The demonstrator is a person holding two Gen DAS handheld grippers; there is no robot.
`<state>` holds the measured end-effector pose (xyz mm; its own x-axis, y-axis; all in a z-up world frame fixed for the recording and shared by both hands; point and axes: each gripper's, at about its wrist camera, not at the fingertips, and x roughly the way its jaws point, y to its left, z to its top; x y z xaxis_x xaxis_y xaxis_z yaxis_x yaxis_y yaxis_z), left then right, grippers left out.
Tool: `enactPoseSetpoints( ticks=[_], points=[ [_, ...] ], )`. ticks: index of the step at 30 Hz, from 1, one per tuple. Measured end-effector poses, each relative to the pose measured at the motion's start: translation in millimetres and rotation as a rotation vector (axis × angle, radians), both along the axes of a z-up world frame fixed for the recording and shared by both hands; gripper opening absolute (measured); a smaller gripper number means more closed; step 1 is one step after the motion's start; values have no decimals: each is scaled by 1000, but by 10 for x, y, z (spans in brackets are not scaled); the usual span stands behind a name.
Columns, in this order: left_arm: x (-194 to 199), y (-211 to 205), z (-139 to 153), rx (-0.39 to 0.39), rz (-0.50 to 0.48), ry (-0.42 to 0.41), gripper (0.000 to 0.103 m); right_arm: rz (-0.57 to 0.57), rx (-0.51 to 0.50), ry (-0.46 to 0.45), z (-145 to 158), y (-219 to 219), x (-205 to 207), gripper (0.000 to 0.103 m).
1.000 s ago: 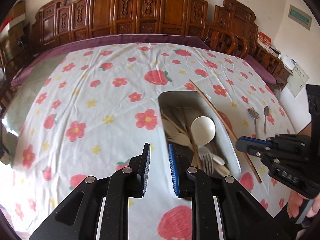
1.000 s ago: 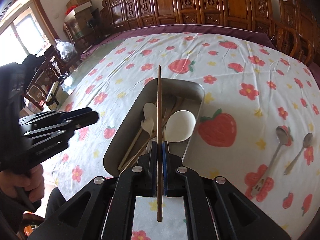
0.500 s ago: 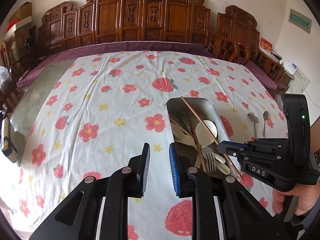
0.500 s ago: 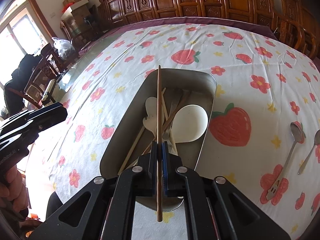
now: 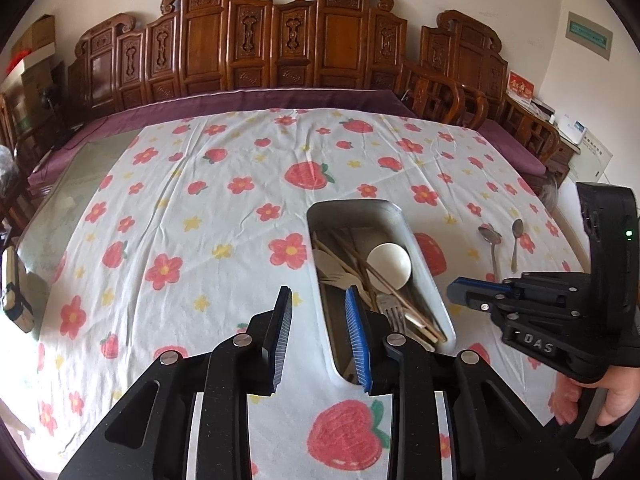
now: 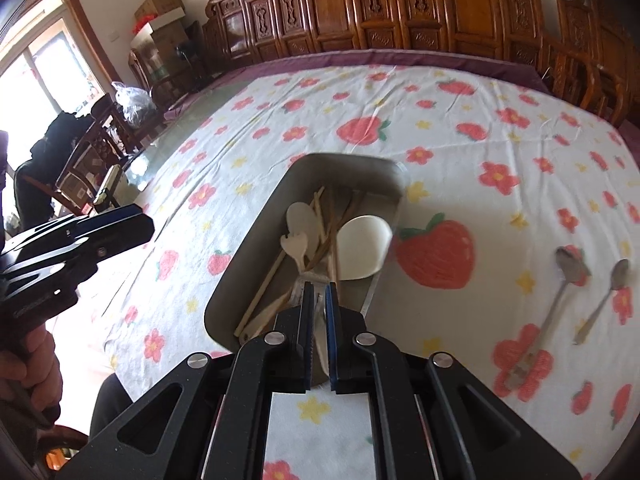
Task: Organize utensils
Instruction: 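Lower the chopstick into the tray and open the right gripper, then move the right gripper to a metal spoon and grasp its handle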
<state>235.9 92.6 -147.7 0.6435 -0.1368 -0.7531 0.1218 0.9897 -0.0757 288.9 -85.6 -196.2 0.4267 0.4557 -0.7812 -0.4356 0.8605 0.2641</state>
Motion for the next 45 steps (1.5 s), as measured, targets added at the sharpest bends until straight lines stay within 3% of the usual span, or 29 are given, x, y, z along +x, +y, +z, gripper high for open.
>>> enactPoseSetpoints(
  ticks=[8, 11, 18, 21, 23, 26, 28, 31, 45],
  points=[
    [-35, -275, 73, -2, -38, -14, 43, -48, -13, -70, 302, -537, -287, 7],
    [-35, -400, 92, -2, -57, -17, 44, -70, -33, -94, 367, -735, -408, 9],
    [-36, -691, 126, 6, -99, -27, 62, -139, -53, -108, 386, -1197, -607, 23],
    [-16, -841, 111, 7, -117, -26, 72, -169, -67, -112, 356, -1363, -645, 33],
    [4, -932, 91, 10, -125, -23, 87, -187, -77, -105, 314, -1462, -639, 36],
    [33, -1067, 48, 8, -145, -23, 93, -207, -91, -99, 253, -1611, -629, 44],
    [70, -1163, -3, 5, -157, -14, 95, -222, -107, -97, 209, -1703, -609, 51],
    [143, -1314, -76, 14, -169, 4, 95, -241, -119, -87, 147, -1817, -558, 53],
    [341, -1831, -264, 3, -220, 29, 95, -324, -169, 39, -443, -2312, 387, 53]
  ],
)
